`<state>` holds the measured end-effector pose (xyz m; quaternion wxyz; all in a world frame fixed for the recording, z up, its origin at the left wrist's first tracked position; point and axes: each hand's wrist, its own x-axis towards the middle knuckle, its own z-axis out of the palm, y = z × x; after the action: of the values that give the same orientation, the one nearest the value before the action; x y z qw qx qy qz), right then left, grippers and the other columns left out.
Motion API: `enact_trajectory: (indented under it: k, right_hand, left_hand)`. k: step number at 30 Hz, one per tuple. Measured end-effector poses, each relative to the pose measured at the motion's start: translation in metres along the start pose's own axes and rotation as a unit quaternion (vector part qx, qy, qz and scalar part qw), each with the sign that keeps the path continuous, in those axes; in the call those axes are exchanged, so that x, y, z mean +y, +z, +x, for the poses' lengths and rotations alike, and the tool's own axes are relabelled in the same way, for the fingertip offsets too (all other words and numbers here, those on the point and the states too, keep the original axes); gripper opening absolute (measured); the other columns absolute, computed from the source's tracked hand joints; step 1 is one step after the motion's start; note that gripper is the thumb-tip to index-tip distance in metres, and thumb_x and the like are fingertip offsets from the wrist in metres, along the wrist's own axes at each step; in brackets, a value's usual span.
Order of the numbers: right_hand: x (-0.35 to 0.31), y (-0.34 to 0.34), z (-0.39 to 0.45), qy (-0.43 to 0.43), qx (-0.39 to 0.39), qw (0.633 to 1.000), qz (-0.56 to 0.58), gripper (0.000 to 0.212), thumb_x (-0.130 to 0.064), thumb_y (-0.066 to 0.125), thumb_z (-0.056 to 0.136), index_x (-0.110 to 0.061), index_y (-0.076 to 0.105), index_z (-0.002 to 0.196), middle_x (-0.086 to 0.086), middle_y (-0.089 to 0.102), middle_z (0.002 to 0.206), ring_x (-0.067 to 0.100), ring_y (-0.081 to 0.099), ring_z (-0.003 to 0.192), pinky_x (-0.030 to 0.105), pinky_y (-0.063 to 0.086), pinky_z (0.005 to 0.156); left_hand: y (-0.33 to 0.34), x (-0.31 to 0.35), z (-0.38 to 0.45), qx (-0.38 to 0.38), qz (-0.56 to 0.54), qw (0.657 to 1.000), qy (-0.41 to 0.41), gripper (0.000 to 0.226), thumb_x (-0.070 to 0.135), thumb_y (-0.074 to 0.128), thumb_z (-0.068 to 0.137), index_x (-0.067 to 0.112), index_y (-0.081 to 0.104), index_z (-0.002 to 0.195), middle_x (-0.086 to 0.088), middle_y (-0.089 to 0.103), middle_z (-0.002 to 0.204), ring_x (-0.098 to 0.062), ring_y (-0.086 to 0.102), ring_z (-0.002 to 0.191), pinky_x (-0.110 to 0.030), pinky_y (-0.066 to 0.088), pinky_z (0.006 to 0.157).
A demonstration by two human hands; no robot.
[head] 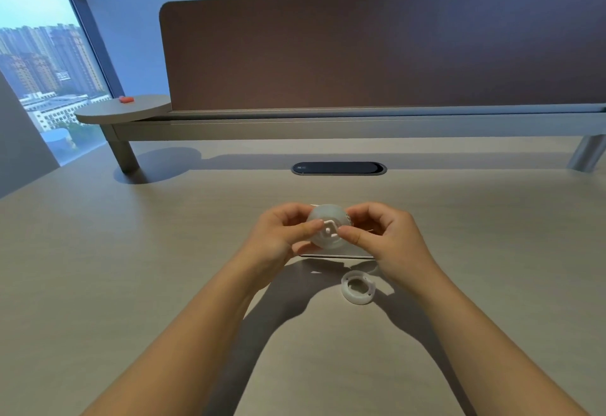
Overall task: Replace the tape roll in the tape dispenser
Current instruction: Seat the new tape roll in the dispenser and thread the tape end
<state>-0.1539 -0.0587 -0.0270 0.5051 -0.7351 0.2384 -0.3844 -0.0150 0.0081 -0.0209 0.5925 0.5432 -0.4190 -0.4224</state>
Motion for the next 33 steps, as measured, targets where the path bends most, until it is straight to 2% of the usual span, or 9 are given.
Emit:
enact_trajectory:
  k: [4,8,12,15,18,20,24,28,33]
  right_hand:
    - [0.001,0.002,0.003,-0.003,0.0,1.0,-0.016,0.017,-0.007,0.063,0.076,-0.023,0.061,0.075,-0.003,0.063,0.075,0.019,0.061,0.077,0.029,0.052,0.075]
    - [0.004,0.006,0.009,-0.02,0.013,0.999,-0.029,0.015,-0.005,0.062,0.076,-0.02,0.06,0.076,-0.006,0.061,0.072,0.012,0.058,0.07,0.016,0.05,0.066]
    - [0.003,0.007,0.017,-0.023,0.022,0.998,-0.049,0.008,-0.009,0.062,0.078,-0.014,0.062,0.084,-0.003,0.06,0.074,0.014,0.058,0.073,0.019,0.049,0.067]
    - [0.005,0.008,0.025,-0.029,0.043,0.992,-0.113,0.022,-0.016,0.061,0.079,-0.01,0.061,0.1,0.003,0.061,0.093,0.018,0.056,0.089,0.021,0.046,0.075]
    - [0.016,0.003,0.032,-0.016,0.06,0.974,-0.216,0.039,-0.024,0.059,0.08,-0.017,0.053,0.118,0.004,0.055,0.123,0.018,0.045,0.114,0.03,0.04,0.094]
    - [0.024,0.0,0.033,0.018,0.046,0.966,-0.252,0.043,-0.027,0.06,0.08,-0.019,0.05,0.121,0.004,0.05,0.13,0.02,0.041,0.12,0.036,0.037,0.099]
    - [0.034,0.001,0.032,0.058,0.011,0.963,-0.262,0.046,-0.026,0.061,0.079,-0.016,0.049,0.122,0.007,0.049,0.13,0.023,0.041,0.119,0.037,0.036,0.099]
    - [0.036,0.002,0.033,0.051,0.008,0.963,-0.264,0.042,-0.025,0.061,0.079,-0.013,0.051,0.119,0.009,0.048,0.127,0.023,0.041,0.117,0.032,0.035,0.095]
    - [0.037,0.003,0.034,0.052,0.006,0.964,-0.262,0.039,-0.025,0.061,0.08,-0.013,0.053,0.116,0.009,0.048,0.126,0.023,0.041,0.116,0.027,0.032,0.089]
  left_hand:
    - [0.0,0.0,0.003,0.002,-0.028,1.0,-0.008,0.013,0.0,0.052,0.081,0.008,0.061,0.075,-0.007,0.064,0.076,-0.012,0.066,0.063,-0.019,0.057,0.056]
    - [-0.002,0.0,0.007,0.011,-0.031,0.999,0.003,0.016,-0.002,0.052,0.08,0.007,0.062,0.072,-0.002,0.067,0.064,-0.008,0.066,0.057,-0.017,0.055,0.053]
    - [-0.006,0.002,0.015,0.028,-0.002,0.999,0.021,0.014,0.002,0.053,0.08,0.012,0.063,0.075,-0.001,0.067,0.072,-0.012,0.065,0.07,-0.016,0.056,0.06]
    - [-0.008,0.007,0.026,0.054,0.093,0.992,0.06,0.01,0.007,0.055,0.081,0.013,0.063,0.082,0.002,0.063,0.08,-0.01,0.059,0.078,-0.016,0.052,0.069]
    - [-0.009,0.007,0.037,0.088,0.139,0.984,0.071,0.012,0.008,0.056,0.081,0.011,0.061,0.092,0.006,0.06,0.08,-0.004,0.054,0.076,-0.007,0.048,0.062]
    - [-0.011,0.005,0.043,0.102,0.155,0.981,0.057,0.012,0.009,0.056,0.081,0.012,0.061,0.092,0.007,0.058,0.079,-0.005,0.052,0.076,-0.012,0.045,0.066]
    - [-0.011,-0.003,0.049,0.091,0.183,0.979,0.029,0.018,0.01,0.055,0.082,0.009,0.062,0.099,0.007,0.056,0.079,-0.006,0.051,0.076,-0.013,0.041,0.068]
    - [-0.012,-0.002,0.052,0.054,0.208,0.977,0.015,0.028,0.012,0.056,0.082,0.006,0.061,0.108,0.0,0.059,0.092,-0.006,0.052,0.078,-0.012,0.044,0.067]
    - [-0.011,-0.005,0.049,0.025,0.257,0.966,0.004,0.026,0.014,0.057,0.082,0.007,0.063,0.106,0.001,0.06,0.09,-0.006,0.053,0.076,-0.014,0.044,0.068]
